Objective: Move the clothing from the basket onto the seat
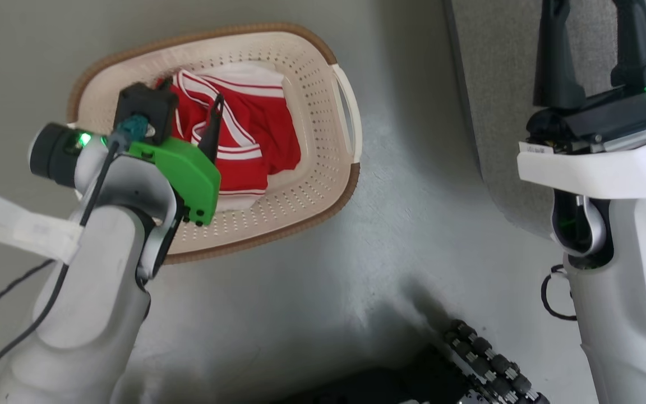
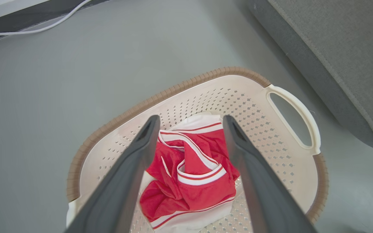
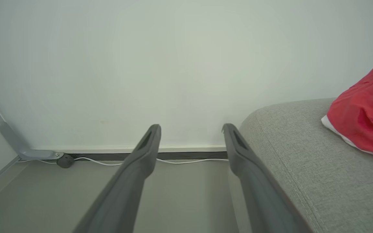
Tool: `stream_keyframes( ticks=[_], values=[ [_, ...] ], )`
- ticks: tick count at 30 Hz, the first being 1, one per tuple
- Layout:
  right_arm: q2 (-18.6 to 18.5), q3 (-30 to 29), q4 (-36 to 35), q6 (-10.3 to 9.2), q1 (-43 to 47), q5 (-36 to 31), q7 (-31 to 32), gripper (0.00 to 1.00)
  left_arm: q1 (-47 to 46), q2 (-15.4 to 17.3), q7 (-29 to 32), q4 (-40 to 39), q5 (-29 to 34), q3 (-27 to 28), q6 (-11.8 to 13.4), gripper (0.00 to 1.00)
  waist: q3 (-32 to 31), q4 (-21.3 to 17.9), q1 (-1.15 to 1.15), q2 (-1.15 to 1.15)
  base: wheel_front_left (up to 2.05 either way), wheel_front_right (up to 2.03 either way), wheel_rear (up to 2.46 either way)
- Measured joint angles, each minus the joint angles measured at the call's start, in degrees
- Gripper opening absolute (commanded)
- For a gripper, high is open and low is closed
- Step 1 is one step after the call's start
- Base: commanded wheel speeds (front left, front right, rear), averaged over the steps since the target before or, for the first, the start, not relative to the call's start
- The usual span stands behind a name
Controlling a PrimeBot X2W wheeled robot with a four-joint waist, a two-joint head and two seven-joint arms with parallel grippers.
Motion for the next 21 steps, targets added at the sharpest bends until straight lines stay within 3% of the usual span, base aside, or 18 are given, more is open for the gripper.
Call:
stream_keyframes(
  ticks=[14,21],
  values=[
    [0.6,1.7,0.6,0.09,-5.2,2.8,0.0,1.0,-1.6,2.2,6.0,4.8,0.8,2.4,2.9,1.0,7.2,-6.1,0.0,0.0,0.0,0.0,0.0],
    [0.7,2.2,0.6,-1.53,-5.3,6.0,0.0,1.0,-1.7,2.3,7.6,5.9,0.8,2.2,2.9,1.0,8.2,-8.7,0.0,0.0,0.0,0.0,0.0]
  ],
)
